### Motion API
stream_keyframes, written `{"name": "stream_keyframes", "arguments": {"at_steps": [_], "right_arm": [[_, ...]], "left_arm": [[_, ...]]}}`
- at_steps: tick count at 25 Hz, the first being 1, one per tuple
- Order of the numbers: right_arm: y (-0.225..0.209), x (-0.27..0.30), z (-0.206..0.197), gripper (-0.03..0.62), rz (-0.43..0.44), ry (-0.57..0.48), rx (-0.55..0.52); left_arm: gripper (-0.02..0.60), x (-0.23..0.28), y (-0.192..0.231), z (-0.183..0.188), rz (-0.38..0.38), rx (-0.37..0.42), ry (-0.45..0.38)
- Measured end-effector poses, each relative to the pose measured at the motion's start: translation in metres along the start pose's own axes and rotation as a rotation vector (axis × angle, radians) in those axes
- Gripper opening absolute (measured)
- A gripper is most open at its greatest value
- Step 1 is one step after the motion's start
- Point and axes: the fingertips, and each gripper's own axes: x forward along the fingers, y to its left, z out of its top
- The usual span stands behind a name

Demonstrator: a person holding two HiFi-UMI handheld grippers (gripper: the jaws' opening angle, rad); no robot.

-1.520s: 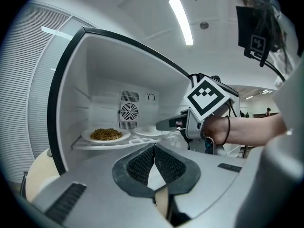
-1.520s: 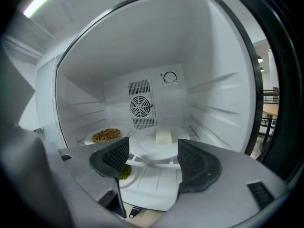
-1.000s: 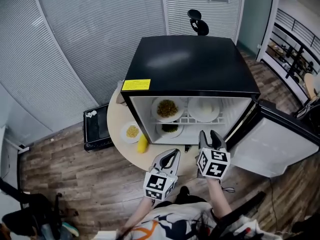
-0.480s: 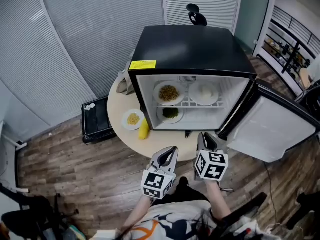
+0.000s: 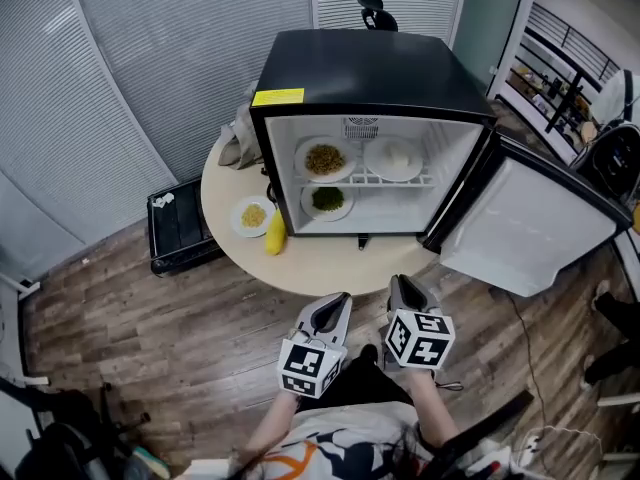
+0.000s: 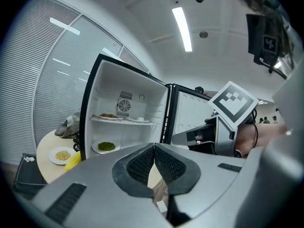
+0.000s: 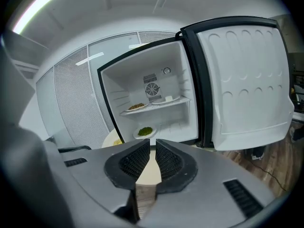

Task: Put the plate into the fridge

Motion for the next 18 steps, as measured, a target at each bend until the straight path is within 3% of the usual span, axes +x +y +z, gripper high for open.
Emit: {"name": "stream_keyframes", "arguments": {"at_steps": [9,18], "right_arm": [[-0.011,-0.024,-0.018,0.038,0.021,0.029,0.031],[-0.040,-0.057,-0.034,0.037,0.080,0.057,0.040]], "left_arm": [[0.012,-0.004,-0.034,-0.005,-0.030,0.001,0.011],[0.012,-0.012,-0.077,-0.009,0.036,-0.012,0.009]]}}
